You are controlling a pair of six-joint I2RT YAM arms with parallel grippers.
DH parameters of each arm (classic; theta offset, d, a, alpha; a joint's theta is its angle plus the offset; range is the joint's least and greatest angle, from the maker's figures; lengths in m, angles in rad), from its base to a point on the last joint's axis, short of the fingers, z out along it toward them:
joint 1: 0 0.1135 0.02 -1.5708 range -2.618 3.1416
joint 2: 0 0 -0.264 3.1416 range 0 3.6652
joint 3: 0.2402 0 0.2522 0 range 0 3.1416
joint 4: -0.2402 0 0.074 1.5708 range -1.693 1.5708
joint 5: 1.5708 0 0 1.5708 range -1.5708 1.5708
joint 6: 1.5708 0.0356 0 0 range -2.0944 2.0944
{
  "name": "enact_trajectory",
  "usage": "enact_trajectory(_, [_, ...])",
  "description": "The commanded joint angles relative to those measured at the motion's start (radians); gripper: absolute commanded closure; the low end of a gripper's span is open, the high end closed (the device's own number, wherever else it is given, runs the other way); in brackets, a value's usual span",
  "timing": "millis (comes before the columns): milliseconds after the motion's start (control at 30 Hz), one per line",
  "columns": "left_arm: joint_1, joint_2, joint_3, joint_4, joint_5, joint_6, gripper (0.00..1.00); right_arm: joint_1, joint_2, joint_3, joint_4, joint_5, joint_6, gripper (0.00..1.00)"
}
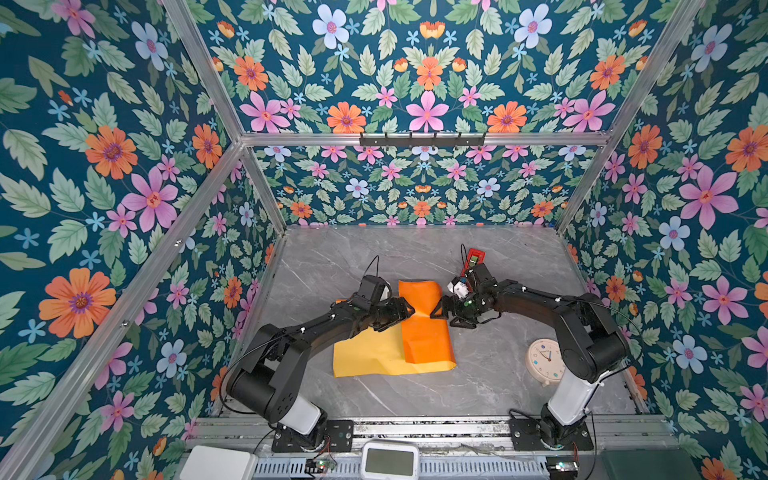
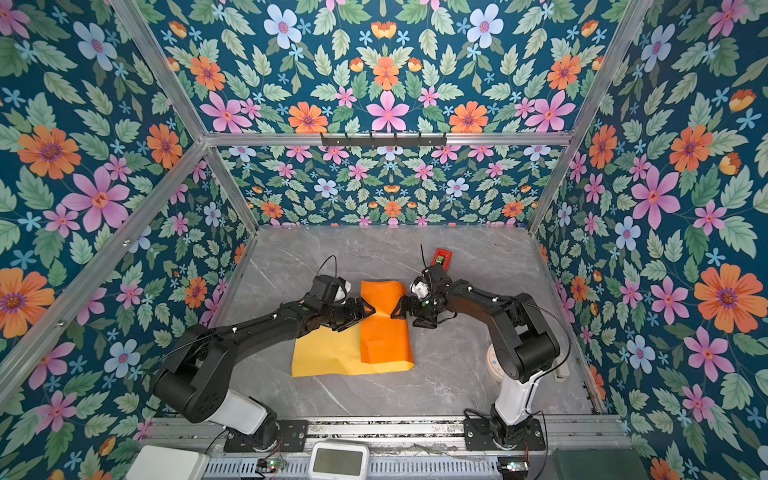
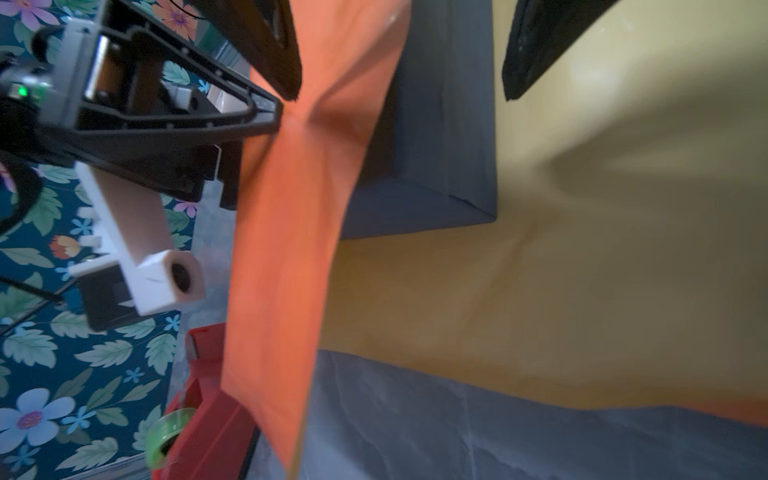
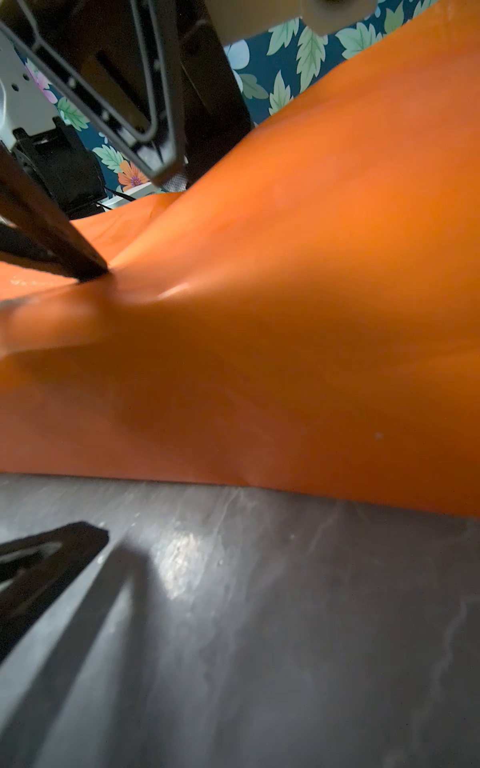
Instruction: Wrap the gift box in paper
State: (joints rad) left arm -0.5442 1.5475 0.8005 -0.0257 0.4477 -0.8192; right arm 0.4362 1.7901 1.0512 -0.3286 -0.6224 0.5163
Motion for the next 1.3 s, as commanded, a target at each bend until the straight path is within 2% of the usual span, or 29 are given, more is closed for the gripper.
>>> enact_trajectory(0, [0.001,0.020,0.018,-0.044,-0.001,0.050,0.29,0.004,0.007,-0.009,-0.140,0.114,-0.030,0.08])
enact_trajectory(200, [0.001,0.027,-0.007,-0.080,0.017,0.080,0.50,0.004,0.007,0.011,-0.160,0.129,-0.044,0.07])
enact_trajectory(367, [0.001,0.014,-0.079,-0.064,0.018,0.067,0.61,0.004,0.002,0.046,-0.180,0.133,-0.052,0.07])
enact_trajectory(533, [0.001,0.002,-0.137,-0.025,0.014,0.044,0.66,0.003,-0.002,0.104,-0.207,0.108,-0.063,0.06])
enact_trajectory(867, [0.001,-0.019,-0.191,0.024,0.009,0.009,0.73,-0.040,-0.011,0.121,-0.121,-0.066,0.017,0.05])
enact_trajectory(1033, [0.001,-0.026,-0.201,0.031,0.009,0.002,0.75,-0.048,0.013,0.124,-0.114,-0.046,0.026,0.06])
enact_trajectory(1267, [0.001,-0.030,-0.218,0.044,0.009,-0.002,0.78,-0.046,0.024,0.119,-0.146,-0.028,-0.006,0.15])
